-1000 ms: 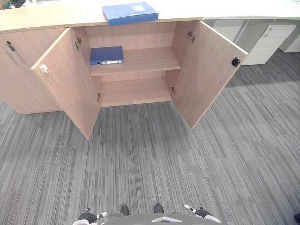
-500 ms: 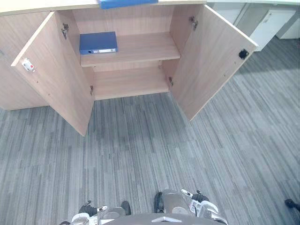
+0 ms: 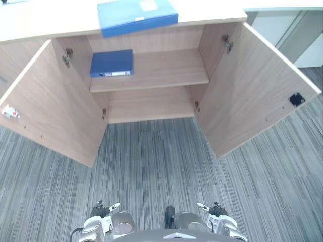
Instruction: Walk over to the cabinet, pick up the folder, carry it to the office cabinet, place the folder inside the office cabinet, then close the office cabinet door
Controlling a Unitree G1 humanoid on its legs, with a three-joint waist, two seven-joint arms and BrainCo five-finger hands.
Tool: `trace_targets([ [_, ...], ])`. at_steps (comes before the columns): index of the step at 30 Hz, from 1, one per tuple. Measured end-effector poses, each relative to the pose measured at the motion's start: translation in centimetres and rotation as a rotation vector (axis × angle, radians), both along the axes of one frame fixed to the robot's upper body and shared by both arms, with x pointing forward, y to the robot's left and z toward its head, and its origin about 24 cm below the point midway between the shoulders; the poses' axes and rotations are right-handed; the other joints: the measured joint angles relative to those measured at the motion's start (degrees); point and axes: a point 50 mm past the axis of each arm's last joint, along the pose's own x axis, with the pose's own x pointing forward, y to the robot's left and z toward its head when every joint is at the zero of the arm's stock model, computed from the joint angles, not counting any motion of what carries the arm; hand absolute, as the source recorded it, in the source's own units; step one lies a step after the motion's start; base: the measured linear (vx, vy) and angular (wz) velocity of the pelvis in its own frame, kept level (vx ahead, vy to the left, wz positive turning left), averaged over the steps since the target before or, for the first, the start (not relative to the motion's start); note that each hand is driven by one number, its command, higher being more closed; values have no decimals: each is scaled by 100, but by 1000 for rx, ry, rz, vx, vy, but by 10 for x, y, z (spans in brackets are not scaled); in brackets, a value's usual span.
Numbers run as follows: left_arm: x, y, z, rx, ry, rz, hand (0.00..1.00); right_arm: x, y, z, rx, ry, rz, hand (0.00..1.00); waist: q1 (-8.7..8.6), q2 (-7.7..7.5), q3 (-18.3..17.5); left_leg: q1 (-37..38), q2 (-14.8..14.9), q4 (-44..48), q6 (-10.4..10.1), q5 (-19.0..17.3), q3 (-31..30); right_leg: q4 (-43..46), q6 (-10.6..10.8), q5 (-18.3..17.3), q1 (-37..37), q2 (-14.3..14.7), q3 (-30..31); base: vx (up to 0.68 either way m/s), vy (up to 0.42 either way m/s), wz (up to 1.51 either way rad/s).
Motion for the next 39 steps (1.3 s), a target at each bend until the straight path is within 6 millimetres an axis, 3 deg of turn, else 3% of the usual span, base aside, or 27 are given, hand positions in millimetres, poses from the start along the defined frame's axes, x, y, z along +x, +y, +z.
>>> trace_targets([
  [2,7,-6,2,-16,-22,5,0,5,3,1,9,-9,1,0,54,10,2,-323,-67,-649,-10,-87,158,-174,23,13,215,-10,95,285,15,-39],
  [5,12,-7,4,-14,-44,-1,0,4,6,0,18,-5,-2,0,156,-38,12,-587,-442,-2330,-34,89,58,-446,219,-93,628,-159,278,299,110,-37],
  [6,12,-8,4,-15,-44,-5,0,0,5,-2,17,10,-5,0,152,-37,-8,-598,-587,-2998,31,419,-73,-523,382,-184,734,-230,294,390,251,-32],
  [7,12,-8,4,-15,-44,-9,0,-2,5,-3,16,19,-5,0,179,-44,-20,-587,-698,-3251,141,961,-211,-575,545,-282,858,-295,399,407,286,-32],
  [8,11,-8,4,-15,-41,-11,0,-4,5,-4,19,25,-6,0,186,-65,-56,-554,-768,-3263,210,1216,-254,-589,614,-323,903,-345,450,357,276,-33],
  [10,9,-1,3,5,-31,-18,0,-11,14,-8,45,51,-10,0,174,-343,-267,-491,-1012,-3179,393,1062,-43,-460,765,-385,873,-679,557,423,267,-33],
  [11,8,1,3,10,-22,-26,0,-13,17,-9,57,58,-16,0,218,-417,-292,-263,-1058,-3147,481,887,137,125,782,-381,710,-821,615,514,294,-39],
  [13,5,1,1,9,-4,-35,0,-13,16,-9,49,57,-11,0,241,-422,-296,129,-1103,-3258,641,743,290,1292,857,-305,323,-920,723,384,217,-46],
  [14,2,0,-1,10,17,-54,0,-12,14,-9,34,58,7,0,233,-363,-259,555,-1173,-3500,735,664,389,2678,975,-259,-214,-1054,864,279,156,-37],
  [16,-2,-1,-3,9,40,-67,0,-9,13,-7,26,45,14,0,176,-351,-259,958,-1200,-3735,737,593,388,3597,970,-459,-629,-1086,805,264,104,-11],
  [18,-4,-1,-3,7,45,-65,0,-7,15,-6,24,39,30,0,140,-357,-266,1354,-1229,-4044,701,549,377,3889,830,-693,-1040,-1095,631,282,35,6],
  [21,-4,-2,-4,1,44,-51,0,-7,13,-5,19,33,24,0,89,-347,-273,1649,-1170,-4213,507,428,289,2943,747,-804,-1571,-900,512,242,-71,17],
  [23,-4,-2,-4,-2,48,-44,0,-4,12,-3,15,15,25,0,-15,-318,-274,1764,-1080,-4224,335,327,111,2001,663,-567,-1745,-704,557,313,-207,43],
  [24,-6,0,-4,-2,51,-31,0,-6,14,-5,21,22,21,0,-24,-363,-298,1832,-1078,-4219,126,225,-56,1155,614,251,-1679,-617,684,329,-230,53],
  [25,-9,-4,-6,-17,63,-17,0,-8,10,-5,17,26,8,0,-27,-318,-317,1967,-1020,-4239,26,163,-200,1243,505,421,-1565,-554,592,345,-232,50],
  [27,-13,-17,-9,-55,71,-1,0,-10,2,-4,-3,30,-1,0,-1,-50,-463,1997,-820,-4255,19,175,-294,1397,415,92,-1513,-487,329,376,-224,51],
  [29,-11,-20,-9,-64,63,4,0,-8,-3,-3,-16,26,3,0,-40,103,-452,1900,-636,-3805,-3,170,-434,1450,336,-153,-1289,-446,114,378,-251,70],
  [31,-6,-16,-6,-58,36,22,0,-9,-2,-3,-17,36,19,0,-3,70,-394,973,-218,-1458,-184,88,-678,1197,275,-290,-699,-381,-150,275,-193,53],
  [33,-5,-19,-5,-62,28,25,0,-10,0,-4,-13,39,25,0,82,65,-393,614,-41,-611,-176,30,-514,1088,239,-319,-446,-344,-181,215,-74,-10],
  [36,-5,-17,-4,-57,20,28,0,-10,0,-4,-9,35,11,0,114,67,-395,372,4,-1286,-89,16,-180,798,258,-318,-136,-331,-140,163,23,-16],
  [37,-5,-17,-4,-56,19,28,0,-11,0,-4,-6,37,5,0,129,59,-398,367,-45,-1867,19,98,-178,775,309,-329,-100,-337,-116,153,105,-10],
  [38,-5,-18,-4,-57,19,27,0,-11,0,-4,-7,36,5,0,132,61,-402,390,-109,-2550,88,411,-192,807,390,-362,-102,-341,-91,179,168,-6],
  [39,-5,-17,-4,-57,20,28,0,-11,0,-4,-6,37,4,0,134,69,-411,402,-167,-2819,40,505,-216,840,443,-383,-118,-341,-79,149,149,6],
])
